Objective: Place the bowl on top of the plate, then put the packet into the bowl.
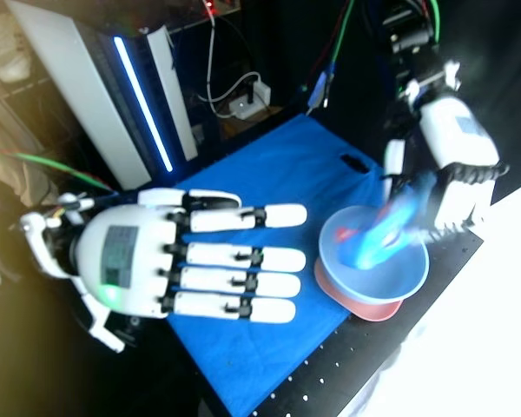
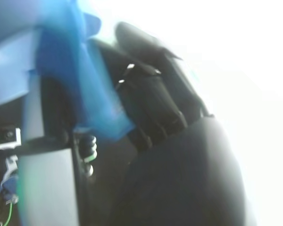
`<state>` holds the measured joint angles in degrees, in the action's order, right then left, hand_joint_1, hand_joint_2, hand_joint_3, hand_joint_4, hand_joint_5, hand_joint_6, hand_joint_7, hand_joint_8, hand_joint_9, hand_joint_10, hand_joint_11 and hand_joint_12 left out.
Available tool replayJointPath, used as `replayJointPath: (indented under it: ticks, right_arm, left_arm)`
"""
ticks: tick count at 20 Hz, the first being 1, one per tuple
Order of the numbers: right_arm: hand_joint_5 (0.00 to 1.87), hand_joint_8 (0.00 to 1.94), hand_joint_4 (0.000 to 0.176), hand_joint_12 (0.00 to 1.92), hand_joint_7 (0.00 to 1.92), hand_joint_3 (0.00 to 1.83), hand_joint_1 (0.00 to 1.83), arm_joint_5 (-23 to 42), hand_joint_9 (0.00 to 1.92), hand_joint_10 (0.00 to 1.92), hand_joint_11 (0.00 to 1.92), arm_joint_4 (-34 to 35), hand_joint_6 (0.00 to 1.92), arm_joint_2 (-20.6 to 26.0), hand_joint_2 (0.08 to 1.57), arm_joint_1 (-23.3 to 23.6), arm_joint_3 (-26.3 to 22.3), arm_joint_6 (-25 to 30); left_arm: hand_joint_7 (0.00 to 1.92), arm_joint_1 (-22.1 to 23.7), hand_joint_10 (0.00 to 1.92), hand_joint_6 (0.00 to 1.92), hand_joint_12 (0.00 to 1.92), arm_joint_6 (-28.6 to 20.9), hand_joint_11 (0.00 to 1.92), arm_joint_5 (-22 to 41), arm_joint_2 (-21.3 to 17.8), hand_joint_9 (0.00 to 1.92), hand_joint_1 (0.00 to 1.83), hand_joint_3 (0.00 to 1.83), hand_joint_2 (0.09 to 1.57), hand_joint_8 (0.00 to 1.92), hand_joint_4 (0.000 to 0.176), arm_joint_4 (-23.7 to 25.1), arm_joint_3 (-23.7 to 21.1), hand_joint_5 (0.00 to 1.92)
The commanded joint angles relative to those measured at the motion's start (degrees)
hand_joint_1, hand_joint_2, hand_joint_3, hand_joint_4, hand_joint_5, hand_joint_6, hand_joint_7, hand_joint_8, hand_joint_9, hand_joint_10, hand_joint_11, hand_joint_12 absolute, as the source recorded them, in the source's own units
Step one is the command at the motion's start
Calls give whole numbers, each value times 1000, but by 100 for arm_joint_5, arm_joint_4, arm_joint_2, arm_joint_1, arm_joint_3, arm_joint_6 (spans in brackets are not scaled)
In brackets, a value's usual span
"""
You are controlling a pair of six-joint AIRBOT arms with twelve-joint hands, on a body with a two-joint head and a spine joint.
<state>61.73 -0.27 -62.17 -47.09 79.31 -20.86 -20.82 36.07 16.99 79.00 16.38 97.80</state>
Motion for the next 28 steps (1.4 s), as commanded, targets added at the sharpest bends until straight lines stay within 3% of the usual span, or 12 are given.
replayJointPath:
  ticks: [1,6,10,12,15,17,18,20,21,23,25,28]
  right_arm:
    - [67,0,140,5,0,7,551,681,0,0,10,175,3,5,1270,20,32,28]
    - [55,0,150,4,0,8,550,681,0,0,5,188,0,35,1287,-20,-8,28]
    - [59,0,140,0,0,1,500,701,0,0,0,209,1,242,1282,-117,-231,28]
    - [39,0,135,0,0,5,431,1075,0,0,0,389,0,390,1294,-438,-398,28]
    - [0,0,174,0,0,0,431,1625,0,0,0,836,0,598,1290,-1065,-704,28]
    - [0,0,176,0,0,0,408,2029,0,0,0,1144,0,734,1286,-1544,-969,28]
    - [0,0,176,0,0,0,403,2258,0,0,0,1308,0,782,1247,-1761,-1098,28]
    - [0,0,176,0,0,0,388,2870,0,0,0,1706,0,891,1200,-2293,-1403,28]
    - [0,0,176,0,0,0,329,3304,0,0,0,2002,0,960,1194,-2715,-1637,28]
    - [0,0,176,0,0,0,322,3809,0,0,0,2354,0,996,1194,-3166,-1886,28]
    - [0,0,176,0,0,0,351,3924,0,0,0,2600,0,980,1186,-3411,-2091,28]
    - [0,0,176,0,0,0,284,3924,0,0,0,2599,0,910,1180,-3453,-2106,28]
  left_arm:
    - [564,109,16,1,944,-16,161,660,-10,577,846,0,968,1,60,-89,11,461]
    - [460,101,0,0,1187,-12,17,941,-241,521,755,0,976,0,82,-67,-246,427]
    - [337,-340,10,3,747,-10,0,1931,-1080,313,738,0,962,6,115,-166,-1063,332]
    - [201,-924,5,2,381,-9,0,2582,-1578,167,600,6,1001,3,153,-507,-1517,216]
    - [125,-2035,0,0,357,-6,0,3473,-2073,88,590,0,962,0,152,-1302,-2079,171]
    - [133,-3290,1,2,332,2,0,4634,-2419,82,666,0,949,3,125,-2236,-2680,179]
    - [98,-3800,5,6,130,5,0,5212,-2542,24,650,0,946,6,148,-2570,-2927,142]
    - [45,-4566,0,2,4,5,0,6159,-2734,0,750,0,939,3,110,-3038,-3359,123]
    - [3,-4944,0,0,0,5,0,6718,-2796,0,665,0,945,0,112,-3245,-3603,47]
    - [0,-5200,0,2,0,5,0,7130,-2824,0,605,0,932,0,113,-3364,-3783,43]
    - [0,-5396,0,1,16,4,36,7490,-2828,0,552,0,935,0,70,-3411,-3948,32]
    - [31,-5758,11,4,30,0,62,7879,-2827,29,565,10,967,11,79,-3631,-4121,41]
